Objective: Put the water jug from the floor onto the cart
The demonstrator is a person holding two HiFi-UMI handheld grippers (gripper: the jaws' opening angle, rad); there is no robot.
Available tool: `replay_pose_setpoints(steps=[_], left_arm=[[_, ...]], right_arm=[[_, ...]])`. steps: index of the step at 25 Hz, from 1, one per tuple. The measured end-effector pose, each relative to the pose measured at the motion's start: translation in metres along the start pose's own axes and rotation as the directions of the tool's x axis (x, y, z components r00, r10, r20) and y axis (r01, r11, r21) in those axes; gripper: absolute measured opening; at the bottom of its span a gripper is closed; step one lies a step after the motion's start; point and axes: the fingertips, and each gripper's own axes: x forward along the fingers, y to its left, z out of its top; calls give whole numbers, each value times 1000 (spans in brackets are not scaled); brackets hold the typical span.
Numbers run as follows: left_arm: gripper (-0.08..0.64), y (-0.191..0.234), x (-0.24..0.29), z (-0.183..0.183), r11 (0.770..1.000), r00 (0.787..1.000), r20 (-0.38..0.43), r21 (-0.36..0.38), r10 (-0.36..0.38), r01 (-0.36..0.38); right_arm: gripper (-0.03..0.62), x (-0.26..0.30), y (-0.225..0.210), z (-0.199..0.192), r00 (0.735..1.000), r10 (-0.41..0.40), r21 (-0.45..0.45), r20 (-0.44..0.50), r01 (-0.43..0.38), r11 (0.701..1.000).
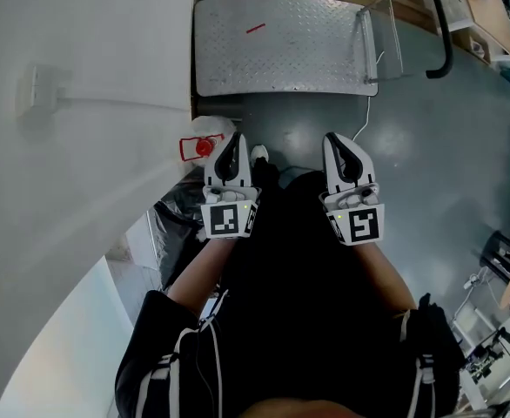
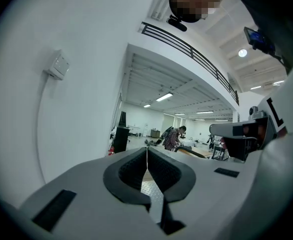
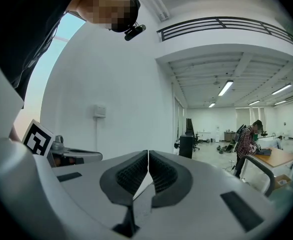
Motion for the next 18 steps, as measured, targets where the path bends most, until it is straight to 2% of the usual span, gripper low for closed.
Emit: replay_pose_setpoints(steps=[9, 18], left_arm=[[18, 27, 7, -2, 995, 995, -33, 16, 96, -95], [18, 44, 12, -22, 981, 975, -108, 45, 192, -188]], right_arm=[[20, 26, -17, -4, 1000, 25, 25, -8, -24, 999], [20, 66, -18, 1, 990, 142, 41, 22, -142, 989]])
